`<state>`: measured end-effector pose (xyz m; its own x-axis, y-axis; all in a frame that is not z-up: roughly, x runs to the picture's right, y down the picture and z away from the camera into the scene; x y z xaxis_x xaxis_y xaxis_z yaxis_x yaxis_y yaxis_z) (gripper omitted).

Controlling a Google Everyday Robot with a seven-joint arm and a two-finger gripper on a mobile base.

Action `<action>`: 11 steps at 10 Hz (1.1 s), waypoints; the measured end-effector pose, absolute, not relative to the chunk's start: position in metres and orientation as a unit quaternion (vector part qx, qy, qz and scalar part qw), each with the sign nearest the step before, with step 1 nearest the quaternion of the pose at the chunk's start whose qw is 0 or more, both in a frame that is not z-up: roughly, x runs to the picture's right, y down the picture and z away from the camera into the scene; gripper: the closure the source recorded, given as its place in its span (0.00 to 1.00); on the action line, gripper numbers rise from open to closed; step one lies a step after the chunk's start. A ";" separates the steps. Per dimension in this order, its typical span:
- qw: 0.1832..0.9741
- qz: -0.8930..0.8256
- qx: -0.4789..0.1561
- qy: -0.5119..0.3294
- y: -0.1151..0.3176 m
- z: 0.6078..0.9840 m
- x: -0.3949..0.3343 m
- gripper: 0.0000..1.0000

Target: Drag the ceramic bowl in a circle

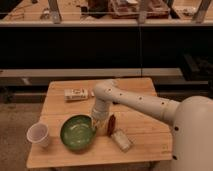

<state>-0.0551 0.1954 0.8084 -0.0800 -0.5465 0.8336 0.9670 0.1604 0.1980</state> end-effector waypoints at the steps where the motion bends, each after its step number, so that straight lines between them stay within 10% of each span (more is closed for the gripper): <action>1: 0.635 -0.596 -0.241 -0.430 0.183 0.820 -0.057 1.00; 11: 0.751 -0.503 -0.228 -0.362 0.141 0.803 0.043 1.00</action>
